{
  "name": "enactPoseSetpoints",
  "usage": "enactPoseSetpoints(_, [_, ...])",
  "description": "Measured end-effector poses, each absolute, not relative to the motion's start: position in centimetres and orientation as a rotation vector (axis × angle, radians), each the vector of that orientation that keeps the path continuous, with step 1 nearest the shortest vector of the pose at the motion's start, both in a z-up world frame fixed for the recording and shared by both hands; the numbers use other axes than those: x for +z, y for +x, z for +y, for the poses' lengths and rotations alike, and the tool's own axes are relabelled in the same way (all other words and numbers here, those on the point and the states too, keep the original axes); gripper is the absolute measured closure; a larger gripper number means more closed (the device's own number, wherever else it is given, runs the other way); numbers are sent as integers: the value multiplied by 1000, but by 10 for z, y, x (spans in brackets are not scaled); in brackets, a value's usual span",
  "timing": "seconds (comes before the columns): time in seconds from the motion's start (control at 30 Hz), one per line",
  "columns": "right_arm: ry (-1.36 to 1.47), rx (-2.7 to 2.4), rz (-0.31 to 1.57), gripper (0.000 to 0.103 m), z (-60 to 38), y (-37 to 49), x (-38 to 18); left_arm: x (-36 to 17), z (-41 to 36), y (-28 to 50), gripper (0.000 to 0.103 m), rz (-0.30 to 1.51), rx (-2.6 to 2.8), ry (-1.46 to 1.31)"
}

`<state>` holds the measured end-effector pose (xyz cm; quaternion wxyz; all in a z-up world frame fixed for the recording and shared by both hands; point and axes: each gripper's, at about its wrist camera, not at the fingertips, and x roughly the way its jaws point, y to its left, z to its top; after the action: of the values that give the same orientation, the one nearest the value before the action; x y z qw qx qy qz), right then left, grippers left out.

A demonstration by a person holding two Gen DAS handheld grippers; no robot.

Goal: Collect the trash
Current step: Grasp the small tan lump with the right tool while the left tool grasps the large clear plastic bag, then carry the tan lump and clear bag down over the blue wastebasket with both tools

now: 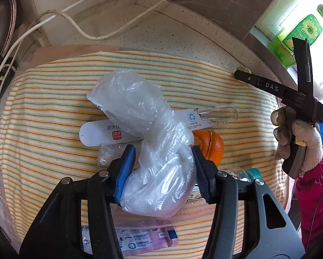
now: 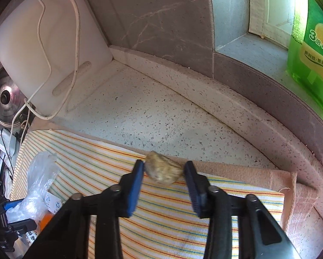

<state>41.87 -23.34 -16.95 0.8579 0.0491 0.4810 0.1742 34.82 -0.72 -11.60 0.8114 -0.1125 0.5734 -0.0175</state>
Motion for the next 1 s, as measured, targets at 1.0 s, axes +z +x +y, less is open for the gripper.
enactPoseSetpoints(1.0, [152,436,830,66,-238,314,-75,-26,19,245,60,980,-11,-257])
